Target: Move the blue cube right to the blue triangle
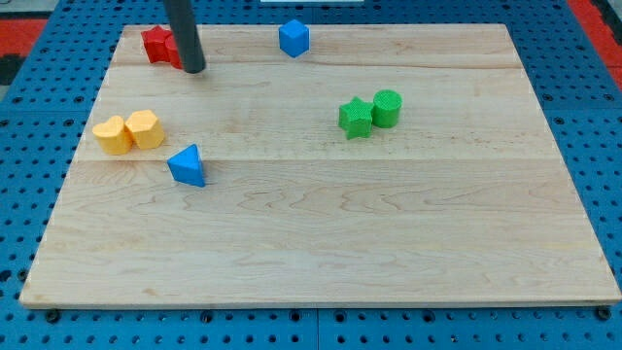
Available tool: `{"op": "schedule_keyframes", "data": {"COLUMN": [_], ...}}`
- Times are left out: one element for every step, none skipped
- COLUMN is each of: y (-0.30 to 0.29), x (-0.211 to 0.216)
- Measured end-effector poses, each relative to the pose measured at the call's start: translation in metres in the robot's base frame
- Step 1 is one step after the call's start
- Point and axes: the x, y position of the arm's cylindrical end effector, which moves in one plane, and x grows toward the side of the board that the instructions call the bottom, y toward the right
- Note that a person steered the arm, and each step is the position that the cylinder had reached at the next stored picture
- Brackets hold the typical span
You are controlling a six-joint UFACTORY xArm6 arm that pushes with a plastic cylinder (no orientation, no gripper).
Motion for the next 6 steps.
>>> {"op": "schedule_keyframes", "data": {"y": [0.097, 0.207, 0.219, 0.184, 0.097, 0.083], "x": [0.003, -0.032, -0.096, -0.097, -0.096, -0.069]}}
